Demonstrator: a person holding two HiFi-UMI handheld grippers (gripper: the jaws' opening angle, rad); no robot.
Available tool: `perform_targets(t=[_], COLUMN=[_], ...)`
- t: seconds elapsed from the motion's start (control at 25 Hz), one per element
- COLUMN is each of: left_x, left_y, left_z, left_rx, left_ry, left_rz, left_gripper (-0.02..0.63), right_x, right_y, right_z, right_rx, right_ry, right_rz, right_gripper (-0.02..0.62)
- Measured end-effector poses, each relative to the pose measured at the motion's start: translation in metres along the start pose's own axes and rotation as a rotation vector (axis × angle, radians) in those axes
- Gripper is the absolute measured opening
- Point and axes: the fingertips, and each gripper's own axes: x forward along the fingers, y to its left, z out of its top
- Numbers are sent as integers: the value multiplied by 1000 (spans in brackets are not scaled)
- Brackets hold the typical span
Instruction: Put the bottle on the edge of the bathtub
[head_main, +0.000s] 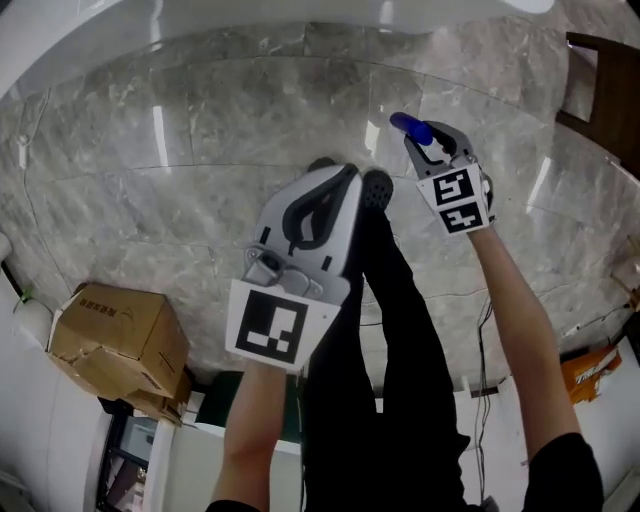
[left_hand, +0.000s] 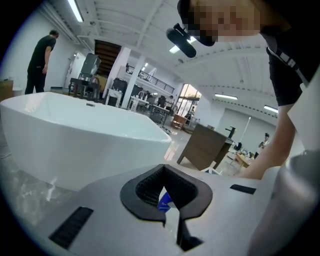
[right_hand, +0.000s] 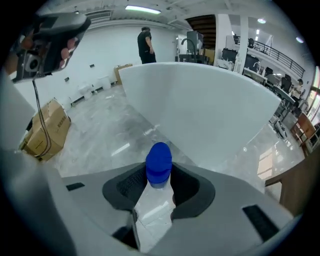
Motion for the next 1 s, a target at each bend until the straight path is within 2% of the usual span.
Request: perform_targets(t=[0.44,0.68,1.0], left_x=[59,77,92], left_y=[66,98,120], left_z=[-79,-114,-155], left_rx=[-25,-1,-4], left_ry=[66,104,136], left_rz=[-47,-51,-60], left_gripper=[9,9,9], right_x=[164,231,288], right_y=[-29,-48,-60], right_z=[-46,-58,-75], right_rx=[-111,-81,-50], right_ry=[114,158,192], right_rz=[5,-33,-72], right_gripper=[146,146,146])
